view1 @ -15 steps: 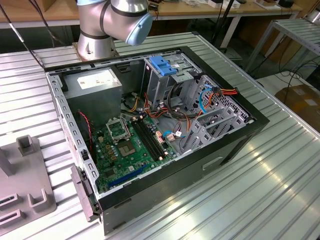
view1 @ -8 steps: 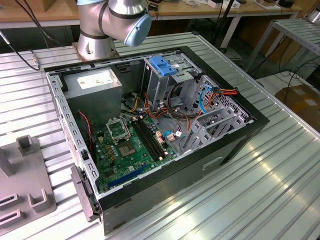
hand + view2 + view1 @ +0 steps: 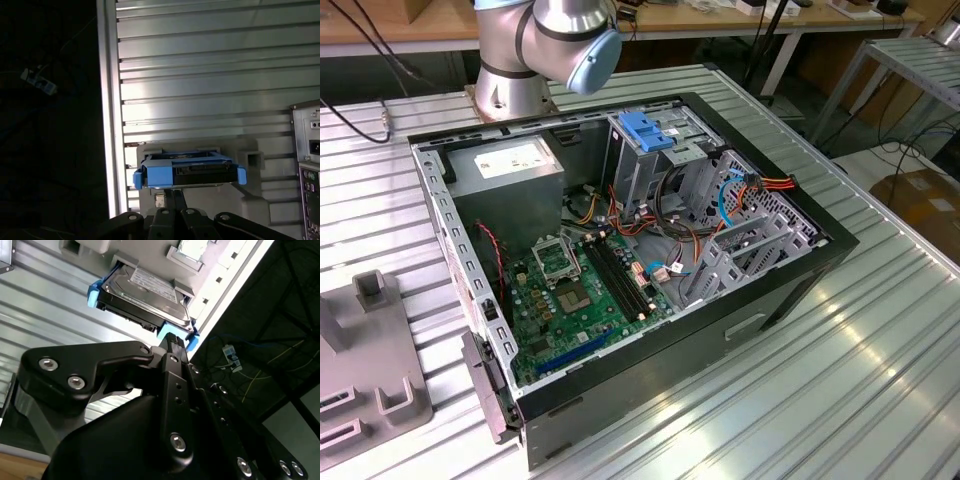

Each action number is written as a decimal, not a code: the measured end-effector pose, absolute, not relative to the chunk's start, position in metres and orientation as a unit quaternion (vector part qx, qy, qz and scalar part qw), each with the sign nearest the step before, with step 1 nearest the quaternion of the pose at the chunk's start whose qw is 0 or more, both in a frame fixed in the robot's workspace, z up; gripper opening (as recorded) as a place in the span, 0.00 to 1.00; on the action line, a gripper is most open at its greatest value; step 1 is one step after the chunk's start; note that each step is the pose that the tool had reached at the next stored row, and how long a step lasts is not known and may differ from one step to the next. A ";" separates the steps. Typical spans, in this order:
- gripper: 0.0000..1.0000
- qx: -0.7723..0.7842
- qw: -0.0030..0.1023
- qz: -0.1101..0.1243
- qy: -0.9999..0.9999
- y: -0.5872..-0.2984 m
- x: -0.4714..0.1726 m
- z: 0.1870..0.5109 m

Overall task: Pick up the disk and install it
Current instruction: 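Reach for the disk, then pick up the disk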

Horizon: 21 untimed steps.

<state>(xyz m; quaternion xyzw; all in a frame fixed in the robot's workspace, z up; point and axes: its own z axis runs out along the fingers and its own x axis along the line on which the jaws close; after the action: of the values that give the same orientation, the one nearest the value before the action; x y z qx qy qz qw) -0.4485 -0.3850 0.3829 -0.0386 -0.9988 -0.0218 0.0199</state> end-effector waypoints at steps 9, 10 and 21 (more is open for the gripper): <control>0.10 -0.039 0.020 -0.022 -0.999 -0.385 -0.450 0.383; 0.10 -0.039 0.020 -0.022 -0.999 -0.385 -0.450 0.383; 0.10 -0.007 0.021 -0.021 -1.000 -0.385 -0.450 0.383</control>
<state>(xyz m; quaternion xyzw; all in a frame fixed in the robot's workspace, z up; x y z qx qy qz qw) -0.4499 -0.3850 0.3829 -0.0075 -0.9995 -0.0212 0.0206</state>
